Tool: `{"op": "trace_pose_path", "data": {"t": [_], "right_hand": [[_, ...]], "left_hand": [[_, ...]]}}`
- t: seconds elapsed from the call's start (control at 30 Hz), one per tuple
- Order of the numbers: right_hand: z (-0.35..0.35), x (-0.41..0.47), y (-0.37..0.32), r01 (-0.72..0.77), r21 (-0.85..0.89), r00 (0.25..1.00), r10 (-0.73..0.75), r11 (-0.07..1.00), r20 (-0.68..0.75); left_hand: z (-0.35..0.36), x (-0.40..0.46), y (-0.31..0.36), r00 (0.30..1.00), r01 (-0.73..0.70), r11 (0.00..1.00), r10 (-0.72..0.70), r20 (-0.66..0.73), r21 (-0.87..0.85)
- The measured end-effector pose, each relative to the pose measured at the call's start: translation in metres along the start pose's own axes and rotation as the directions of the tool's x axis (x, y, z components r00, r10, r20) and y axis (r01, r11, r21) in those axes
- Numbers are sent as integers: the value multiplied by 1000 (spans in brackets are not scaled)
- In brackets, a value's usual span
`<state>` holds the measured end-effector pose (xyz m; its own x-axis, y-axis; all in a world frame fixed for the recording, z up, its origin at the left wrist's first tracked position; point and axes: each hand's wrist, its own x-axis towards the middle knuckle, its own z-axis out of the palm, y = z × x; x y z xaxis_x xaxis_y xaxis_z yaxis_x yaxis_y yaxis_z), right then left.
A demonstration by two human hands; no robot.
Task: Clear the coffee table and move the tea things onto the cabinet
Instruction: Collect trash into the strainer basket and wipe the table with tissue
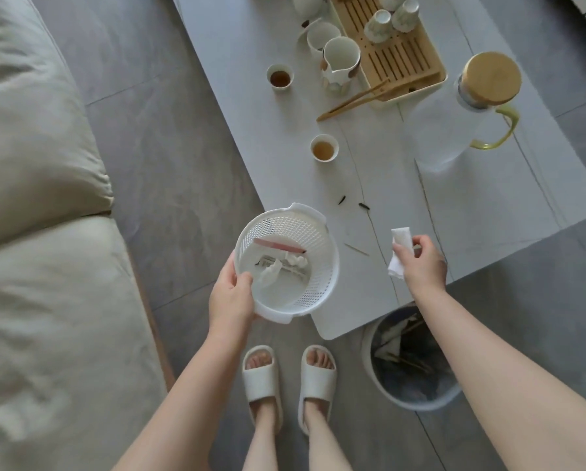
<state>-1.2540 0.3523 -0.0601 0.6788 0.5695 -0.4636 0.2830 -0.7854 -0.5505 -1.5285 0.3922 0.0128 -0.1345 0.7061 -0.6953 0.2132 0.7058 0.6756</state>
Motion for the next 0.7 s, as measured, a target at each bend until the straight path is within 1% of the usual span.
{"op": "trace_pose_path", "data": {"t": [0.07,0.17,0.23,0.3,0.37,0.4,0.53,0.63,0.7], "right_hand": [[-2,12,6,18,-58,998,-21,998,-56],[-5,33,12,-24,-172,985,-6,985,-173],[-7,47,19,-50,-178,967,3,983,-254],[-5,59,28,-96,-154,959,50,983,-280],[2,66,37,-128,-141,969,93,982,-229],[8,68,39,-117,-132,976,90,984,-197],[38,53,35,51,-111,993,-62,993,-103],[58,35,23,134,-91,991,-131,987,38],[63,28,14,178,-96,975,-162,979,149]], "left_hand": [[8,7,5,999,-32,999,32,11,-15],[16,19,8,998,-63,997,64,22,-46],[18,29,5,997,-68,996,70,23,-60],[20,37,0,997,-65,996,67,29,-57],[21,44,-5,998,-54,997,56,34,-58],[22,46,-7,998,-50,997,52,36,-60],[25,52,-8,999,-38,998,40,34,-57],[24,50,-6,999,-27,998,29,32,-63],[22,49,-5,999,-14,998,16,28,-62]]}}
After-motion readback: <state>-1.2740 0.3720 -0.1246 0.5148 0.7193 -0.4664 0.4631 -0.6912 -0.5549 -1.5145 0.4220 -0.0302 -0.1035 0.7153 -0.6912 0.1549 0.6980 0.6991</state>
